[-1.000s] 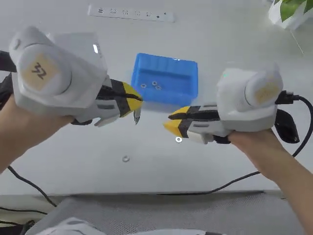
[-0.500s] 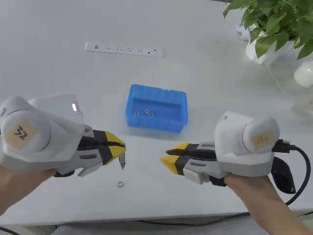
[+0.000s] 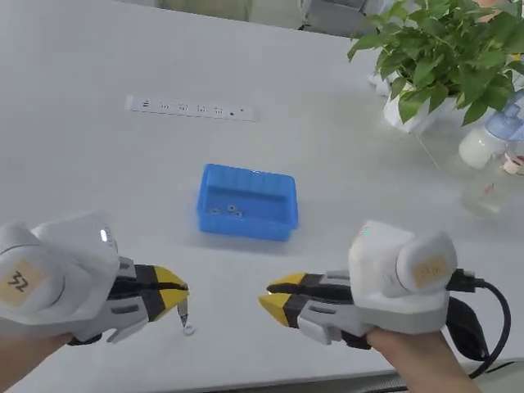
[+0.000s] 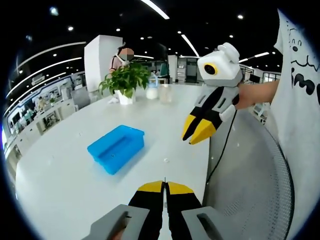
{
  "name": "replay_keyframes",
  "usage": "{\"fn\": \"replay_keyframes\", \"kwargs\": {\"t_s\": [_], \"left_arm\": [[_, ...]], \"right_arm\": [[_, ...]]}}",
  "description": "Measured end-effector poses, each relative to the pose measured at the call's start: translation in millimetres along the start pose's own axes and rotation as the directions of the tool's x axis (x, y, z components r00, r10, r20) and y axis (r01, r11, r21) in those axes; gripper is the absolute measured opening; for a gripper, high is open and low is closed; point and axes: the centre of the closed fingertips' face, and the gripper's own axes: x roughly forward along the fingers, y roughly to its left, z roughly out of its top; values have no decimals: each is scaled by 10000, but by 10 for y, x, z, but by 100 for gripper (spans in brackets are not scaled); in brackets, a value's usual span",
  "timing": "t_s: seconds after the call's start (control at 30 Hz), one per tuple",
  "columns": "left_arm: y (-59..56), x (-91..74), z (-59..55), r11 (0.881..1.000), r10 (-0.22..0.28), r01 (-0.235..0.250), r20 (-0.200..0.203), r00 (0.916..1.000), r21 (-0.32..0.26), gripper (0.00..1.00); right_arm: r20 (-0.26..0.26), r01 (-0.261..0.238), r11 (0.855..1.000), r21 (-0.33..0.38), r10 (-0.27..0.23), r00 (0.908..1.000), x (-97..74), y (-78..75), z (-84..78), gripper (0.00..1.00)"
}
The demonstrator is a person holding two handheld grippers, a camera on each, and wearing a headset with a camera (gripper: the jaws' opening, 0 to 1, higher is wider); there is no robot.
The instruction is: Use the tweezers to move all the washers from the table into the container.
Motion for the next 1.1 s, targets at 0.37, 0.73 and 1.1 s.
{"fn": "replay_keyframes", "kwargs": {"t_s": [0.37, 0.73, 1.1], "left_arm": [[27, 11, 5, 9997, 74, -65, 406, 9991, -226, 0], [103, 37, 16, 9976, 180, -120, 888, 9959, -681, 0], [49, 88, -12, 9974, 201, -141, 864, 9961, -701, 0]], "right_arm": [[-238, 289, 9994, 168, -285, 9993, -23, 44, -69, 5], [-551, 130, 9999, -76, -134, 9984, -11, 28, -19, 4], [-420, -99, 9995, -301, 86, 9991, 64, 46, 99, 3]]}}
